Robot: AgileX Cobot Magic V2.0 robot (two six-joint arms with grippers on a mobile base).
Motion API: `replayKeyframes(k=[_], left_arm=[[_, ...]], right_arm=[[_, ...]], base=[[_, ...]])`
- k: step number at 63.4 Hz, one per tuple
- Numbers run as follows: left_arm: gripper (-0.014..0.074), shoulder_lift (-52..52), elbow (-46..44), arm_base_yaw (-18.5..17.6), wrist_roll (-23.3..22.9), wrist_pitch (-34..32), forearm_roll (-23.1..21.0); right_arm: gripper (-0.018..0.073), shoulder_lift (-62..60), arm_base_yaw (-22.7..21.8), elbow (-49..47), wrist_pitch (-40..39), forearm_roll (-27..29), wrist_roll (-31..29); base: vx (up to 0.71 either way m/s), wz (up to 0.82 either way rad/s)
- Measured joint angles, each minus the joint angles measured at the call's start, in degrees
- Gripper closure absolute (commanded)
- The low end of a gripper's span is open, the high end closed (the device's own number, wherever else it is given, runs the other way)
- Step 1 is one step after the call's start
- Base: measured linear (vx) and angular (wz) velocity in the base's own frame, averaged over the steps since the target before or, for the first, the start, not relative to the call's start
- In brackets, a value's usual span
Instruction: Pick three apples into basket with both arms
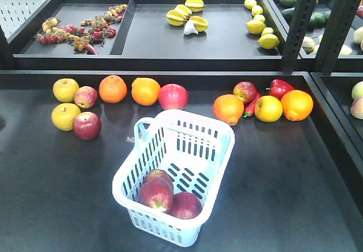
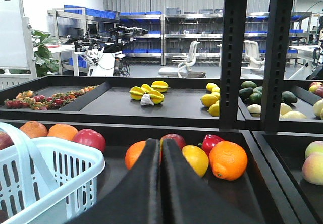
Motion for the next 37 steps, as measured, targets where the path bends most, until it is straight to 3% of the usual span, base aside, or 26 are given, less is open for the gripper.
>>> replayKeyframes(k=[37], left_arm=[[0.0603,0.00,0.00,0.00,0.00,0.00,0.00]], right_arm=[[0.0568,0.00,0.00,0.00,0.00,0.00,-0.05]], base=[[0.00,0.00]])
